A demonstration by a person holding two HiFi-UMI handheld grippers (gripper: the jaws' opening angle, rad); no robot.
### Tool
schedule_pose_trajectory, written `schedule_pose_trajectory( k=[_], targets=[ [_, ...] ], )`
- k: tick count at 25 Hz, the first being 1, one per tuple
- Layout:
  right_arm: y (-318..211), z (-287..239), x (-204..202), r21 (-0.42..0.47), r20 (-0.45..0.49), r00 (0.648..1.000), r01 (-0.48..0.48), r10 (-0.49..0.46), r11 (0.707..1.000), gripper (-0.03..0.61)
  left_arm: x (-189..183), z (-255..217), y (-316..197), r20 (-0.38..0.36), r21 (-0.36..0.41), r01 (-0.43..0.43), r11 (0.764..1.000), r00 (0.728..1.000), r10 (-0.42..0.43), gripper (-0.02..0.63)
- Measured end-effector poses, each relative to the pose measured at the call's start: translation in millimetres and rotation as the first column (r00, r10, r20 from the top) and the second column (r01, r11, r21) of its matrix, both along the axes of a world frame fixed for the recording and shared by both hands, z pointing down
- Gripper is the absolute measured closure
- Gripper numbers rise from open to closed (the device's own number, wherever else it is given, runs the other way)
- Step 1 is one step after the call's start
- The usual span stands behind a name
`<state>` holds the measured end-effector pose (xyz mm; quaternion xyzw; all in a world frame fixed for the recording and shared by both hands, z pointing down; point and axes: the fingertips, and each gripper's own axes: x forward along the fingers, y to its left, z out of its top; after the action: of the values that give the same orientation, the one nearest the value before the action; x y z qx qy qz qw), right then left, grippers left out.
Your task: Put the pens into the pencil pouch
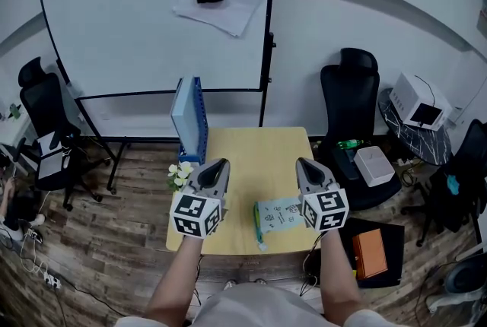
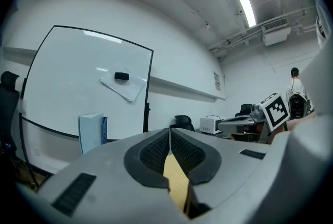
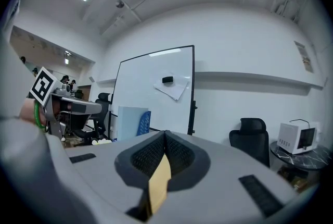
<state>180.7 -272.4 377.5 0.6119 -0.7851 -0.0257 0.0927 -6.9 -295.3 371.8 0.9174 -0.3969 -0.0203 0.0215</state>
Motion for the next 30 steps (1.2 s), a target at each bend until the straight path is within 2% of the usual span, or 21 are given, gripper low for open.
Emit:
schedule_pose_trajectory(
  k=[30],
  targets=[
    [2.0, -6.8, 3.7, 0.022, 0.060, 0.998, 0.030, -0.031, 0.999, 0.577, -0.2, 5.8, -5.8, 0.019, -0.031, 0.016, 0.999, 1.000, -0.015, 0.594]
  ],
)
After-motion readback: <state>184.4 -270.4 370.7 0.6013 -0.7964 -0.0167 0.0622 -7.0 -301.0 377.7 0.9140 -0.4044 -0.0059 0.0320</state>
